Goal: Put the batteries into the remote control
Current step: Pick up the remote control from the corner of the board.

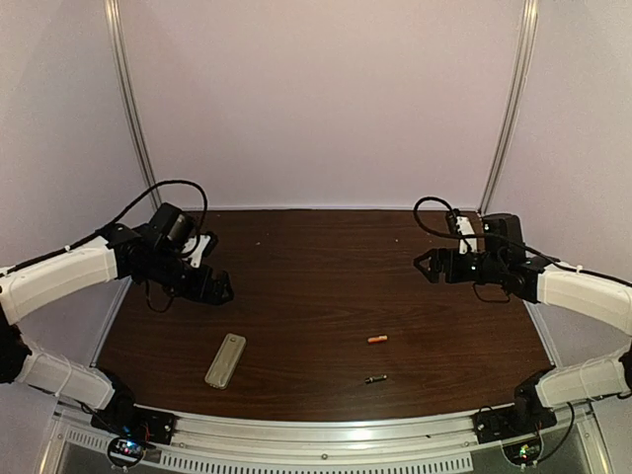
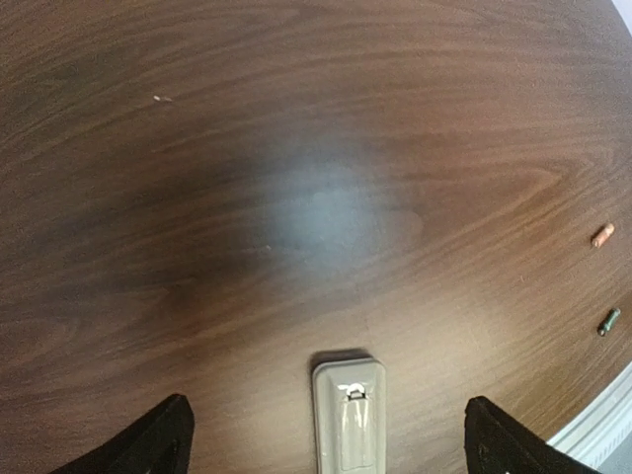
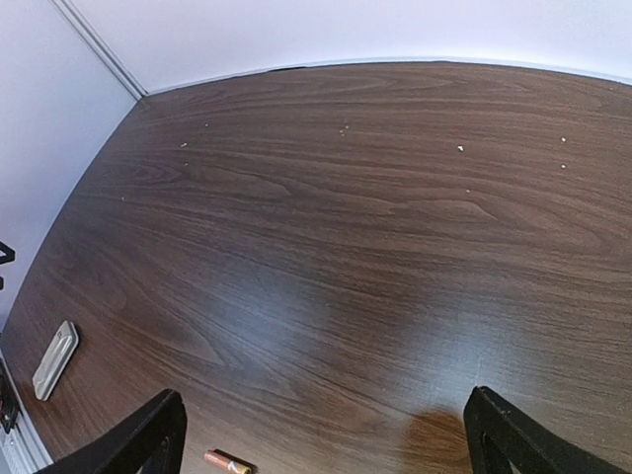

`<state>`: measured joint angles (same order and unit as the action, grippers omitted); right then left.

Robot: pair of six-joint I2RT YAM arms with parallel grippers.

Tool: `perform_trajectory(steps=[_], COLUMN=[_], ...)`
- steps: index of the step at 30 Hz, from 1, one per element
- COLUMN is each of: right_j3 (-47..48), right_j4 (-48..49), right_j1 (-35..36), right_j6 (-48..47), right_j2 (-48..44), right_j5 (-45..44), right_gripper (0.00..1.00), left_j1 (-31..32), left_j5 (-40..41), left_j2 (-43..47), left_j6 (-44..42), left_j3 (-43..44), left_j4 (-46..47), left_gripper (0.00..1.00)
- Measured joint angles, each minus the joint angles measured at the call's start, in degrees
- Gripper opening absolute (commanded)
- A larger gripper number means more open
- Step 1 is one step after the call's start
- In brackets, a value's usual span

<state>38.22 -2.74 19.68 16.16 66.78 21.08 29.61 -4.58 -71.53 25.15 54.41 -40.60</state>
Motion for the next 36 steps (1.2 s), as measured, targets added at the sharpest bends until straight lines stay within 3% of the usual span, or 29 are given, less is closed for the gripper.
perform_trajectory(steps=[5,13,32,36], right_j3=[2.49,3.85,5.77,6.05], right_j4=[-1.38,-2.75,-2.51,-2.14], right_j1=[3.02,8.52,21.0,24.06], right_j6=[-2.51,-6.25,-16.13,-18.56], right_j2=[0.63,0.85,-0.9,-0.94], right_j5=[-0.42,-3.17,-9.09,-11.91], right_gripper=[1.0,1.0,1.0,0.99], left_j1=[8.9,16.79,18.93,20.13], left_j5=[0.83,2.21,2.38,2.38], left_j2=[-1.03,-1.31,-4.24,-5.97], left_j6=[3.61,11.23,18.93,19.58], left_j3=[-2.62,-7.39,-15.54,-15.98], left_j4=[-1.55,-4.61,-2.69,-1.73], left_gripper=[0.96,0.88,0.69,0.59])
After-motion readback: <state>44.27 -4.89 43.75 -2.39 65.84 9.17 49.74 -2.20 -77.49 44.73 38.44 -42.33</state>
